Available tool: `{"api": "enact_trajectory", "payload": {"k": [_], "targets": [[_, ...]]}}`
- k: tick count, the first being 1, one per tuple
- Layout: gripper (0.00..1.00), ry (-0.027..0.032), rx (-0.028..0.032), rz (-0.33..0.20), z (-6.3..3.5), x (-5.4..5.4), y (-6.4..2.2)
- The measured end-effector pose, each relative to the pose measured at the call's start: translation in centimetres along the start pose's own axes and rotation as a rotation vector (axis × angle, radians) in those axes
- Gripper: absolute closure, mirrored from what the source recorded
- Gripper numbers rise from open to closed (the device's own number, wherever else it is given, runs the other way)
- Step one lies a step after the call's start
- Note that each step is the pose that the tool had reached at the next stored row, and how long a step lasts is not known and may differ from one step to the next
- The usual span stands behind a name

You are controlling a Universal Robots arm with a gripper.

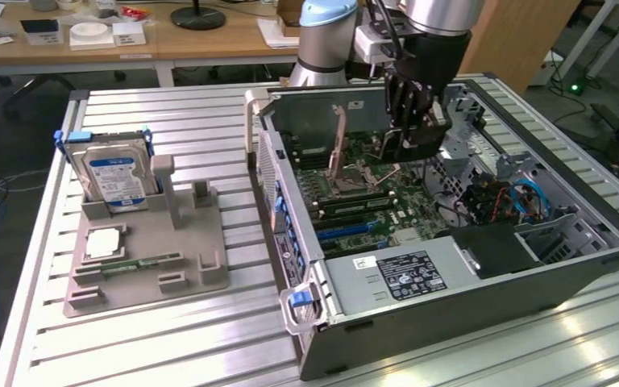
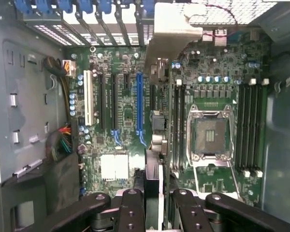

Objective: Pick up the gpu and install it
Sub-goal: 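Insert the gpu into the slot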

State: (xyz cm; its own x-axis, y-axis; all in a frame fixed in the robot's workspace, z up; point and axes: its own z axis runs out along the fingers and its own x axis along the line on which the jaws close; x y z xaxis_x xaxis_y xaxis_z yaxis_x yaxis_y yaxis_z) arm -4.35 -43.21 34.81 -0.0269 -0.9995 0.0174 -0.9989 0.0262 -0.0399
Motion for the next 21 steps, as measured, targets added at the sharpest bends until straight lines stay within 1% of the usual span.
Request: {"api": "enact_trajectory", "payload": {"k": [1, 3, 4, 7, 11, 12, 17, 19, 21], "targets": [[0.73, -0.0001, -0.0020, 0.000, 0.10, 0.1, 0.00], [0.73, 0.0003, -0.0096, 0.001, 0.26, 0.1, 0.01], [0.73, 0.0003, -0.0121, 0.001, 0.33, 0.1, 0.02], [0.73, 0.0002, -0.0124, 0.001, 0.46, 0.2, 0.08], [0.73, 0.0003, -0.0124, 0.002, 0.72, 0.6, 0.26], [0.73, 0.0002, -0.0124, 0.002, 0.81, 0.6, 0.41], [0.73, 0.0004, -0.0125, 0.002, 1.20, 0.7, 1.83], [0.73, 0.0004, -0.0125, 0.002, 1.39, 0.7, 2.17], [0.73, 0.0004, -0.0125, 0.001, 1.65, 0.7, 2.28]]}}
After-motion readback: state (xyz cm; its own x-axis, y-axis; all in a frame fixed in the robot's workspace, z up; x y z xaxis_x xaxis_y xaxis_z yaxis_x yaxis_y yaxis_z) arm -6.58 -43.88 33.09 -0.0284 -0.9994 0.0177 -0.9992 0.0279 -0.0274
